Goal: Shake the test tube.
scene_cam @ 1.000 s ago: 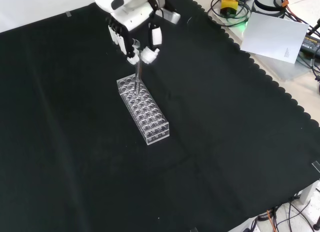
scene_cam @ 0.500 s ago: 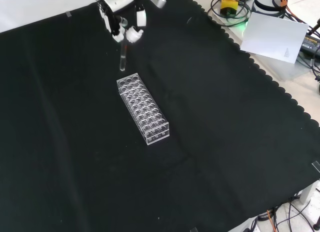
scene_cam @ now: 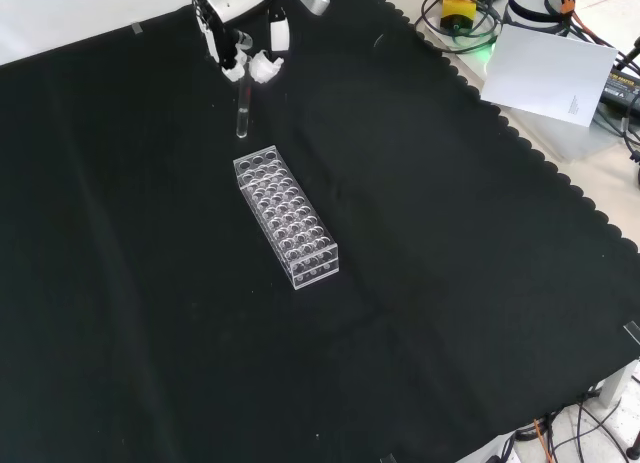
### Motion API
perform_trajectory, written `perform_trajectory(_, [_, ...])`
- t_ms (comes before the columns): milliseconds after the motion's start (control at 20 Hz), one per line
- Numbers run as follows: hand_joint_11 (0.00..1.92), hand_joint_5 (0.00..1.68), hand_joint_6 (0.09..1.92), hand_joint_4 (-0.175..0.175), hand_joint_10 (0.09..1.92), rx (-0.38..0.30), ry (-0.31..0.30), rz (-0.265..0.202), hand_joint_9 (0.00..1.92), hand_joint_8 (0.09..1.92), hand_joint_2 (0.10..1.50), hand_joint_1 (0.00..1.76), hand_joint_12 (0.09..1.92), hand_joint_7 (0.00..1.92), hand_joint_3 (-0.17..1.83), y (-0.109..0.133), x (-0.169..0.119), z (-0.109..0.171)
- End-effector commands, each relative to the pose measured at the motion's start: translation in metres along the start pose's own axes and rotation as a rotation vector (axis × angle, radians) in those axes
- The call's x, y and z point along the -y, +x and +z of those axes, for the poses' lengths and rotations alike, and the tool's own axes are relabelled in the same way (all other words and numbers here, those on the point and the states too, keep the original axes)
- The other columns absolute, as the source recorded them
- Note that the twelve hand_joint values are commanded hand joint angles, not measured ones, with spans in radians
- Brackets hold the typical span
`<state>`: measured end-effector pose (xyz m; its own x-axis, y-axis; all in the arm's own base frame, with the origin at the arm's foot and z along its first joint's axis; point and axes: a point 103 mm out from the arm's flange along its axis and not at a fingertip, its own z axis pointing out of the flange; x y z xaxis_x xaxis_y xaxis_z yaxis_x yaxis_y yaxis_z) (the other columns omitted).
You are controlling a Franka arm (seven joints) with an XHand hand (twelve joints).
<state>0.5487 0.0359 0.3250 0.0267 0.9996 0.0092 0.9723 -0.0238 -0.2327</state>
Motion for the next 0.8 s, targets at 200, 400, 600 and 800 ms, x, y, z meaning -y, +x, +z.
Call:
perform_trajectory(200, [1.41,1.51,0.32,-0.175,0.71,-0.055,0.006,-0.130,1.65,0.28,0.41,1.35,1.01,1.58,0.95,0.058,0.001,0.004])
perform_trajectory(400, [1.41,1.52,0.32,-0.175,0.71,-0.078,0.006,-0.170,1.65,0.28,0.41,1.35,1.01,1.59,0.95,0.078,0.001,0.006])
perform_trajectory(600, [1.41,1.52,0.32,-0.175,0.71,-0.077,0.012,-0.198,1.65,0.28,0.41,1.35,1.01,1.59,0.95,0.088,0.001,0.009])
perform_trajectory(800, [1.41,1.52,0.32,-0.175,0.71,-0.091,0.020,-0.203,1.65,0.28,0.41,1.35,1.01,1.59,0.95,0.090,0.001,0.012])
